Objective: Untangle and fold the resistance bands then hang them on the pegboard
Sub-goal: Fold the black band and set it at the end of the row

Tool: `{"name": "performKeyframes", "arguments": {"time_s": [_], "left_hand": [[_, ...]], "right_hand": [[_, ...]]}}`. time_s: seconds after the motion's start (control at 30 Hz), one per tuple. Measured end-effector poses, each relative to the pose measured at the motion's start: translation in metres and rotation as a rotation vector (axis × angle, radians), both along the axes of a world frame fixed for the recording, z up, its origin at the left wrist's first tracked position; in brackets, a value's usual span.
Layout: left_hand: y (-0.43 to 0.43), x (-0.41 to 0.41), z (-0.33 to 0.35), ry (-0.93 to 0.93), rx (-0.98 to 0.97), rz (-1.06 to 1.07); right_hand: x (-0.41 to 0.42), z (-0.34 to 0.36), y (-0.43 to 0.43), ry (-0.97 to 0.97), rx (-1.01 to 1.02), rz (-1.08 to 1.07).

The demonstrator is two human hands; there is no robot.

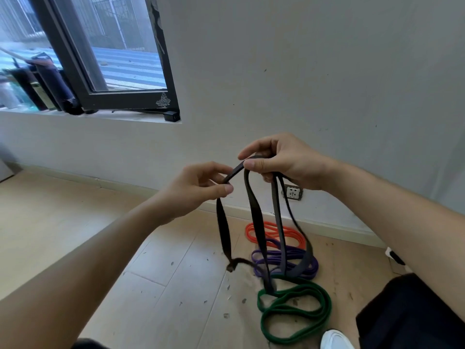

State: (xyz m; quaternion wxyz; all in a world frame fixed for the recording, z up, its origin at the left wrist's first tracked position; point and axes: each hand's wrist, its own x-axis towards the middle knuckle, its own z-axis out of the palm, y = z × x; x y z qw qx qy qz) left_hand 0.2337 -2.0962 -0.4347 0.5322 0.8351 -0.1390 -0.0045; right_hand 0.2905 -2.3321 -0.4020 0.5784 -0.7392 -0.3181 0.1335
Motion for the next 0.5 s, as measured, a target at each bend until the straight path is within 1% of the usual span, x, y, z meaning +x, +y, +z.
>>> {"name": "performKeyframes", "arguments": {"time_s": [0.07, 0.2, 0.33, 0.43, 0.5], "left_hand": [[-0.002, -0.001, -0.003, 0.019, 0.027, -0.050], [-0.013, -0.003, -0.005, 0.040, 0.018, -0.111], [-0.018, -0.001, -0.006, 0.020, -0.006, -0.098], [-0.019, 0.001, -0.008, -0.011, 0.015, -0.078], [-0.019, 0.002, -0.008, -0.024, 0.007, -0.076]], "right_hand": [[0.001, -0.001, 0.000, -0.008, 0.048, 0.006], [-0.002, -0.001, 0.003, 0.007, 0.106, 0.030], [-0.001, 0.001, 0.002, 0.036, 0.185, 0.019], [0.002, 0.003, 0.000, 0.082, 0.244, 0.020], [0.005, 0.004, -0.003, 0.077, 0.252, 0.016]]}}
